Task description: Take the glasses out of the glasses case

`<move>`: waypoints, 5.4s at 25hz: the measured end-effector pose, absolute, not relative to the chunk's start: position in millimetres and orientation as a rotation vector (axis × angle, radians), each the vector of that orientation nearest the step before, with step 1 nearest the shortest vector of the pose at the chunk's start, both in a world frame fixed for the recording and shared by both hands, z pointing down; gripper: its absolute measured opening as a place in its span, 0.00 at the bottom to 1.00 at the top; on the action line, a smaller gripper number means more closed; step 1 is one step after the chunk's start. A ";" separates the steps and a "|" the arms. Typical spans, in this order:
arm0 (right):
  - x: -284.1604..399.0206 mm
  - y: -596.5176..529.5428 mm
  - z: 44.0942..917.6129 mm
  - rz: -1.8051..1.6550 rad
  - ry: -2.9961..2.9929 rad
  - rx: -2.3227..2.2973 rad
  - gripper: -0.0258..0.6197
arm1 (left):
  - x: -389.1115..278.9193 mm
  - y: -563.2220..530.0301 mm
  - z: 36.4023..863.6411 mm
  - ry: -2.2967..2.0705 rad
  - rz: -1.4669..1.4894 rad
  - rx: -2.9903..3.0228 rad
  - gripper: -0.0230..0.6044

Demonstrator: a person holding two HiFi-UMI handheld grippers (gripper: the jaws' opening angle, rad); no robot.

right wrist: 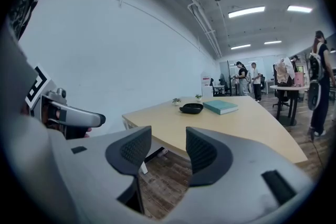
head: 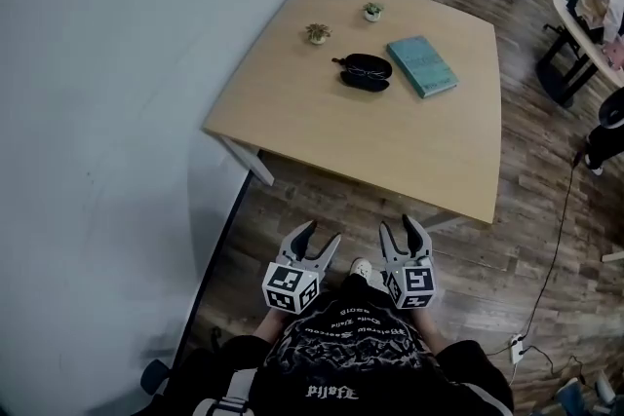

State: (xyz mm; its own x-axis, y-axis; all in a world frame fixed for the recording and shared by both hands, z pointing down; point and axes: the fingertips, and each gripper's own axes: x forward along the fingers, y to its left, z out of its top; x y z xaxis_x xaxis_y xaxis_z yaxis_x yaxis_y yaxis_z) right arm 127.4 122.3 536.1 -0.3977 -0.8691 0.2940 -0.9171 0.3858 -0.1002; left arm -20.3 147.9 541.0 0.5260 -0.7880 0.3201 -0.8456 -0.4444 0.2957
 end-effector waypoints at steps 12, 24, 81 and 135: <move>177.7 71.6 539.2 0.378 -2.507 1.522 0.37 | 38.6 93.2 545.7 -1.389 0.170 2.323 0.43; 195.1 53.8 549.1 0.416 -2.499 1.488 0.37 | 57.7 76.9 551.6 -1.395 0.173 2.282 0.43; 110.0 -227.3 525.3 0.336 -2.391 1.706 0.38 | -35.6 -221.8 563.7 -1.182 0.191 2.389 0.43; 52.9 -406.0 647.2 0.143 -2.175 0.719 0.35 | -105.1 -267.8 626.5 -1.335 0.434 2.187 0.43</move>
State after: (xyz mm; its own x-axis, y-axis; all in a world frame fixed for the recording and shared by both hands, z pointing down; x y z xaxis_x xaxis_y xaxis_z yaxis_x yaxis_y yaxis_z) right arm 52.9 -406.0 647.2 -0.4999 -0.4468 0.7419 -0.5399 0.8306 0.1364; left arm -105.1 -267.8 626.5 0.4584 -0.7163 0.5261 -0.8888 -0.3665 0.2753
